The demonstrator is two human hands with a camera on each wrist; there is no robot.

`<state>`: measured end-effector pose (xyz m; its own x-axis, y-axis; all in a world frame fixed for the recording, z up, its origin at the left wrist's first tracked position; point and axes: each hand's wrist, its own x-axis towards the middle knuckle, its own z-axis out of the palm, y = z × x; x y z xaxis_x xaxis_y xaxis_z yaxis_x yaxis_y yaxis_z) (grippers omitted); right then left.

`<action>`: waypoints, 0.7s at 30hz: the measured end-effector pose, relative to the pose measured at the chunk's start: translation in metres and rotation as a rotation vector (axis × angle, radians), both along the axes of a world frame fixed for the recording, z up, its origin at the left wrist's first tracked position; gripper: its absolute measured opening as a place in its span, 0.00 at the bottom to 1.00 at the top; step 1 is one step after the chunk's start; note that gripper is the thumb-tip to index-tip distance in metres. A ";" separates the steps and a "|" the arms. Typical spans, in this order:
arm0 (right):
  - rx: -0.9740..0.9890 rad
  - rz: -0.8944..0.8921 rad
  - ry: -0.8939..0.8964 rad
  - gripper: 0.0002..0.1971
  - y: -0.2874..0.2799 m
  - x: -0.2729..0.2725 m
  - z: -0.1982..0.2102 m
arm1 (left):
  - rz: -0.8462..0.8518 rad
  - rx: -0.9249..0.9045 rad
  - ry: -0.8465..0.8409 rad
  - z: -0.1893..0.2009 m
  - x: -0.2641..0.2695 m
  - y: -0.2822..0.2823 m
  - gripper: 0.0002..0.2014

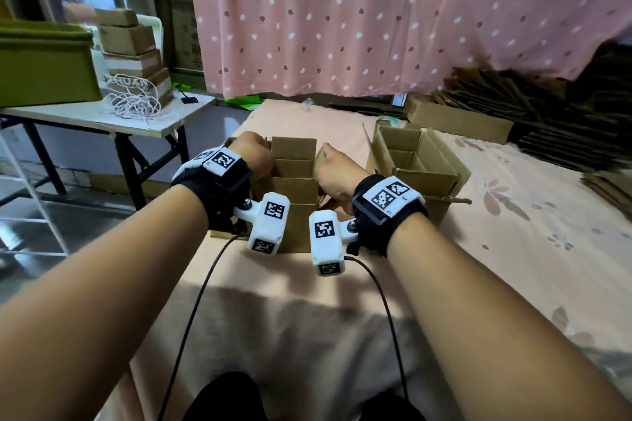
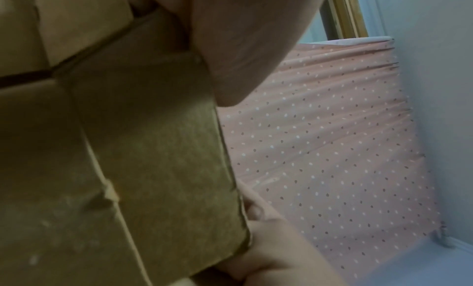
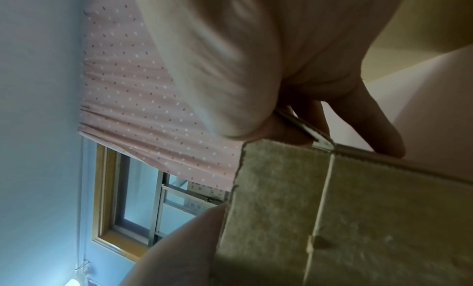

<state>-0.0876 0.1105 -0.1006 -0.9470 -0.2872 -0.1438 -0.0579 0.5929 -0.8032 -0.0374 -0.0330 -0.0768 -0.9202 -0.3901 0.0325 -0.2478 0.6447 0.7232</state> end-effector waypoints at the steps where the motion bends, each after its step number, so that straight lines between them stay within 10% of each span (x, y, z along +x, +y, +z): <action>1: -0.008 -0.002 0.005 0.40 0.002 0.002 0.001 | 0.001 0.007 -0.002 0.001 0.001 0.000 0.15; 5: -0.020 -0.009 0.011 0.30 0.009 0.003 0.004 | -0.025 0.002 0.003 -0.003 -0.001 0.001 0.13; 12: -0.021 -0.022 0.037 0.45 0.015 0.002 0.002 | -0.053 -0.085 0.017 -0.001 -0.007 0.007 0.15; 21: -0.053 -0.017 0.088 0.41 0.027 0.003 0.042 | -0.002 -0.112 0.161 0.034 -0.012 0.016 0.15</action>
